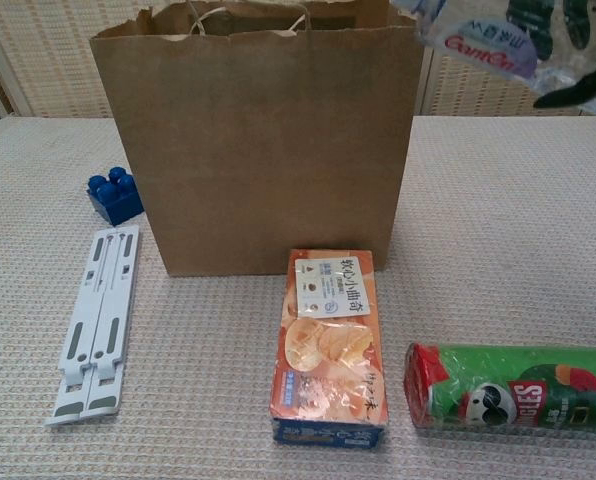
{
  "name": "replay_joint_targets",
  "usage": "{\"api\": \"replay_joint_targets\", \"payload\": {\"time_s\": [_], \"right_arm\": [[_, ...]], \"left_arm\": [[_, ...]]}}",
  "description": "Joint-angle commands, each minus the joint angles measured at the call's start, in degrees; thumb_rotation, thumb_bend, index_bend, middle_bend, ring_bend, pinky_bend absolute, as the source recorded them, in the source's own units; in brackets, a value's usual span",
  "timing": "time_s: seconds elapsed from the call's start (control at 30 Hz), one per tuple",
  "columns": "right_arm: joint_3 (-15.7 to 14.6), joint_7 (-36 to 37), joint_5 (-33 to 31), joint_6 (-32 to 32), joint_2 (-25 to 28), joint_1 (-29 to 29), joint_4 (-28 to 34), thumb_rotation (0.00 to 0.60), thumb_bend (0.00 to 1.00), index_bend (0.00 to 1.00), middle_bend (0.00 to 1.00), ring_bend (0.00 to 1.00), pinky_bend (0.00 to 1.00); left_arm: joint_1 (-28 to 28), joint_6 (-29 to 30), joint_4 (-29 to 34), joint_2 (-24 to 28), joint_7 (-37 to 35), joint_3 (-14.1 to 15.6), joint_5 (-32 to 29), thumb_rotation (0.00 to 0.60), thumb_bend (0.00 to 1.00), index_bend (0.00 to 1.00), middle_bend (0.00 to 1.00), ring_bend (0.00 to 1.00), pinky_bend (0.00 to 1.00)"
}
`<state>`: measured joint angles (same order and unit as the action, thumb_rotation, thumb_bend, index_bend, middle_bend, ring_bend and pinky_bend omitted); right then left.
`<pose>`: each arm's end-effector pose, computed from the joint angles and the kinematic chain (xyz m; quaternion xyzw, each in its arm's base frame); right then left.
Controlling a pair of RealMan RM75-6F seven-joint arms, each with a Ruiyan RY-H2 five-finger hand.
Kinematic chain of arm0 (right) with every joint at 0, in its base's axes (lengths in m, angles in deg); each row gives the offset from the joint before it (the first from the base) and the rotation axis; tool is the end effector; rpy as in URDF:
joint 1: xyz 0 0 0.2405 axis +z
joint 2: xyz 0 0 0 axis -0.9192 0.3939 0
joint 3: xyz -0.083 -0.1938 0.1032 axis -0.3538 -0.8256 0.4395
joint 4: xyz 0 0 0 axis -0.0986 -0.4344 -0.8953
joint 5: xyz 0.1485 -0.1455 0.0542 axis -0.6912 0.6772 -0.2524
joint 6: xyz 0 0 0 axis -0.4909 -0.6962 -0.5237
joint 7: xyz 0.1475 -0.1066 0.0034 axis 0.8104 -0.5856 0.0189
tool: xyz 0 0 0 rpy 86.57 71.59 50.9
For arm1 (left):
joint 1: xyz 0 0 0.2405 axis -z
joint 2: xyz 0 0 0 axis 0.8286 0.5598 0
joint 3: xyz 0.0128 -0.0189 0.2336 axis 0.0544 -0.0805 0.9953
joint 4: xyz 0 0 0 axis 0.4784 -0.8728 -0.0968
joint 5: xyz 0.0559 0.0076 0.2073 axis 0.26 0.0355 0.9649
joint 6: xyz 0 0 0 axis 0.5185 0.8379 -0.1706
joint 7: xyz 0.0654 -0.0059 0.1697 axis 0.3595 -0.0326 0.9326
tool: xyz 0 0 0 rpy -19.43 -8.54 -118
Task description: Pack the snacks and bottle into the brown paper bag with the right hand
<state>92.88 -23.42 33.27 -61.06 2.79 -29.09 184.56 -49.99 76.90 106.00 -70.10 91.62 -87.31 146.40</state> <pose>-0.0823 -0.3122 0.1179 0.7122 -0.2336 0.4101 0.5195 -0.2954 0.2224 0.1413 -0.6099 -0.3683 -0.3569 0.6042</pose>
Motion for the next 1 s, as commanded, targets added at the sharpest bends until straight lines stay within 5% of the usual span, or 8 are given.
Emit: {"api": "replay_joint_targets", "payload": {"time_s": [0.03, 0.43, 0.83, 0.93, 1.0], "right_arm": [[7.3, -4.9, -3.7, -2.8, -2.3, 3.7, 1.7, 0.6, 0.22, 0.71, 0.58, 0.64, 0.78], [21.6, -15.6, -19.5, -3.6, -25.5, 22.4, -15.1, 0.6, 0.22, 0.71, 0.58, 0.64, 0.77], [22.0, -15.7, -22.1, -1.8, -40.5, 32.1, -32.4, 0.6, 0.22, 0.66, 0.58, 0.62, 0.75], [20.9, -18.6, -25.9, -0.4, -40.1, 31.5, -30.9, 0.6, 0.22, 0.52, 0.53, 0.49, 0.69], [20.5, -20.5, -28.0, 0.0, -39.1, 31.0, -29.1, 0.6, 0.18, 0.25, 0.36, 0.29, 0.57]], "left_arm": [[0.0, 0.0, -0.1, 0.0, -0.1, 0.0, 0.0, 0.6, 0.35, 0.0, 0.0, 0.0, 0.0], [0.2, -0.5, -0.4, 0.4, -1.6, 0.1, 0.3, 0.6, 0.35, 0.0, 0.0, 0.0, 0.0], [0.4, -0.9, -0.7, 0.7, -2.8, 0.2, 0.5, 0.6, 0.35, 0.0, 0.0, 0.0, 0.0], [0.4, -0.9, -0.7, 0.8, -3.0, 0.3, 0.6, 0.6, 0.35, 0.0, 0.0, 0.0, 0.0], [0.4, -0.9, -0.7, 0.8, -3.0, 0.3, 0.6, 0.6, 0.35, 0.0, 0.0, 0.0, 0.0]]}}
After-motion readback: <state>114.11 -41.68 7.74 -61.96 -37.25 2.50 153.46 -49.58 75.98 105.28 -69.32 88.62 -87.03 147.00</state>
